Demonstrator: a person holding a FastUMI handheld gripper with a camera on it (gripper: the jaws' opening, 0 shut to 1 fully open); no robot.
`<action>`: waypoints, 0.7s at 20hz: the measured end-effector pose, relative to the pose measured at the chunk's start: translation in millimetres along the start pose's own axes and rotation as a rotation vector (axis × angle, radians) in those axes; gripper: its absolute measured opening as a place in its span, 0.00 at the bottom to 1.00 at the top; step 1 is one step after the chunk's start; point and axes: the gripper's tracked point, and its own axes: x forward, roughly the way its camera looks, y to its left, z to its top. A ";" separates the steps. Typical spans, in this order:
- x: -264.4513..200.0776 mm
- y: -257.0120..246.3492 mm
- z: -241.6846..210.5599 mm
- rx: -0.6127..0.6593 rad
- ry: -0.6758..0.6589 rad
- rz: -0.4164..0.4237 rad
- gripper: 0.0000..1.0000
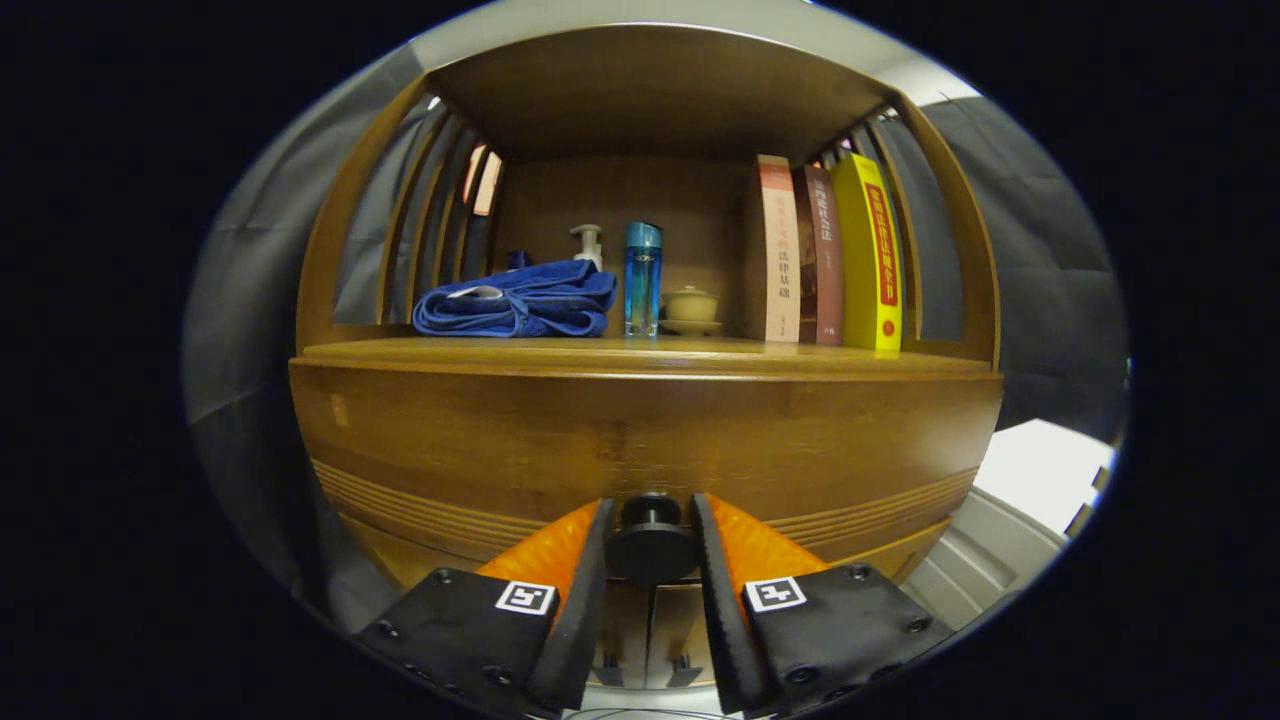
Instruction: Pull open the drawer, take out the items inside it, and place them on the countertop above the cabinet.
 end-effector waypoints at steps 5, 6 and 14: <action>2.4 0.7 3.5 -0.004 -0.018 0.034 0.45; 2.6 0.1 3.6 -0.008 -0.016 0.030 0.45; -35.0 -0.2 6.1 0.000 -0.037 0.022 0.39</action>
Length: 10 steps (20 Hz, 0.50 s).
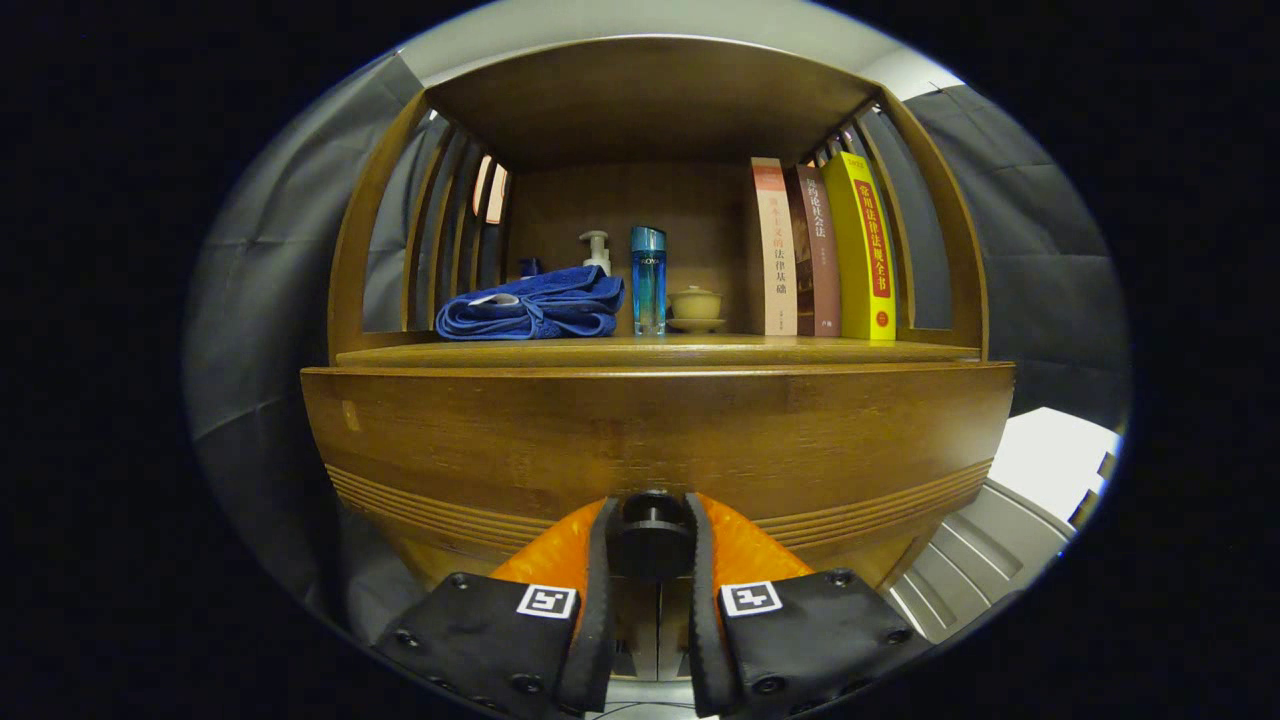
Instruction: Pull open the drawer, take out the items inside it, and place them on the countertop above the cabinet.
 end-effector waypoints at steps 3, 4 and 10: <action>-22.5 0.1 1.7 -0.003 -0.006 0.000 0.39; -31.2 0.4 1.8 0.002 -0.004 -0.001 0.39; -81.7 2.6 4.7 -0.001 -0.012 -0.008 0.39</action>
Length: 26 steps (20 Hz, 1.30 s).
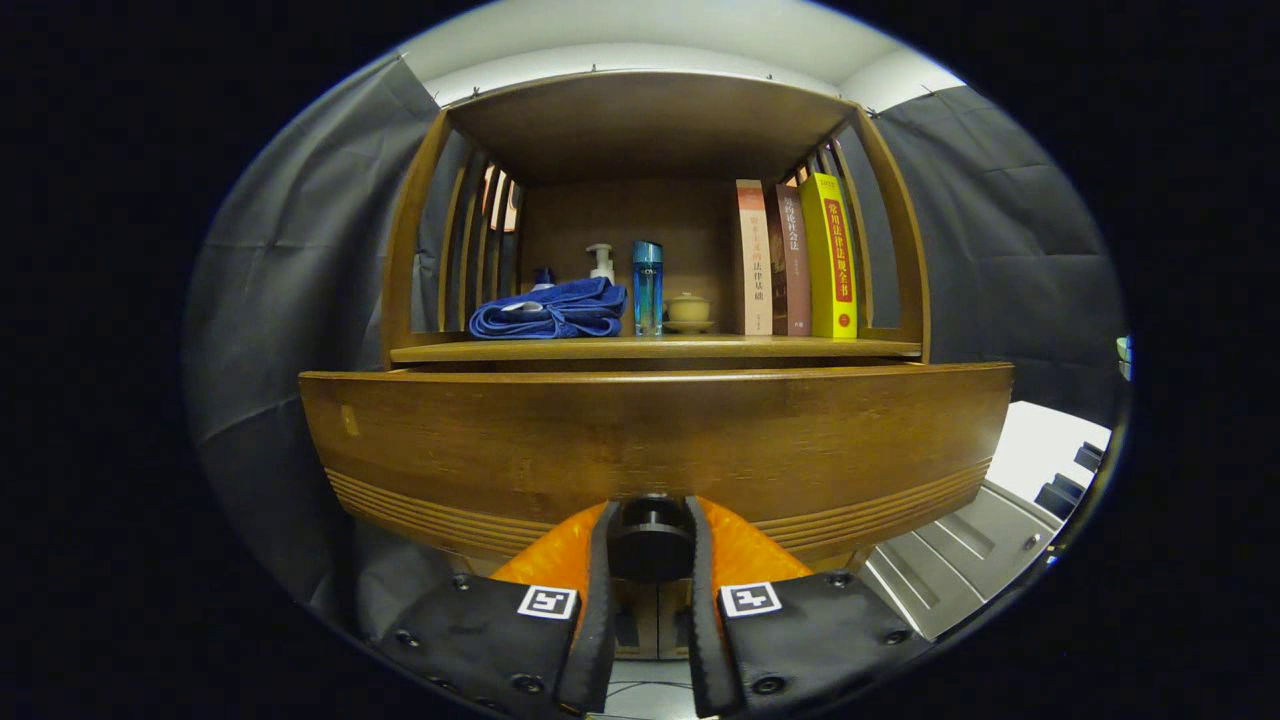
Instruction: Pull open the drawer, take out the items inside it, and place them on the countertop above the cabinet.
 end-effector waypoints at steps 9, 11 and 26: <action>-36.2 0.4 -3.7 0.006 0.029 0.006 0.39; -39.8 0.3 -10.6 0.019 0.039 0.003 0.39; -40.6 2.9 -2.2 -0.031 0.006 0.015 0.79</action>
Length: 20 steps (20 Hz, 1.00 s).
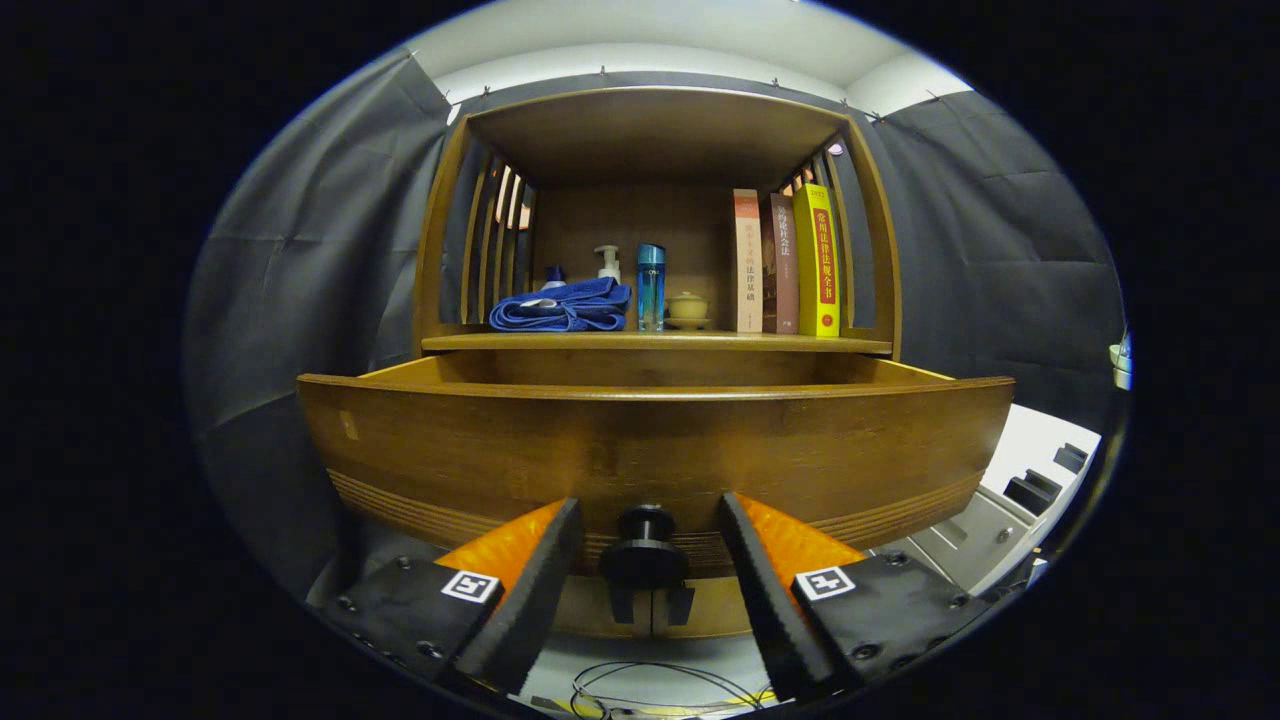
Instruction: Pull open the drawer, take out the items inside it, and place them on the countertop above the cabinet.
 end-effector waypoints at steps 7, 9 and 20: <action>-15.0 -11.7 51.2 -0.029 -0.077 -0.022 0.98; -21.2 -14.3 83.4 -0.027 -0.126 -0.017 0.98; 78.0 10.5 197.9 -0.109 -0.024 0.169 0.98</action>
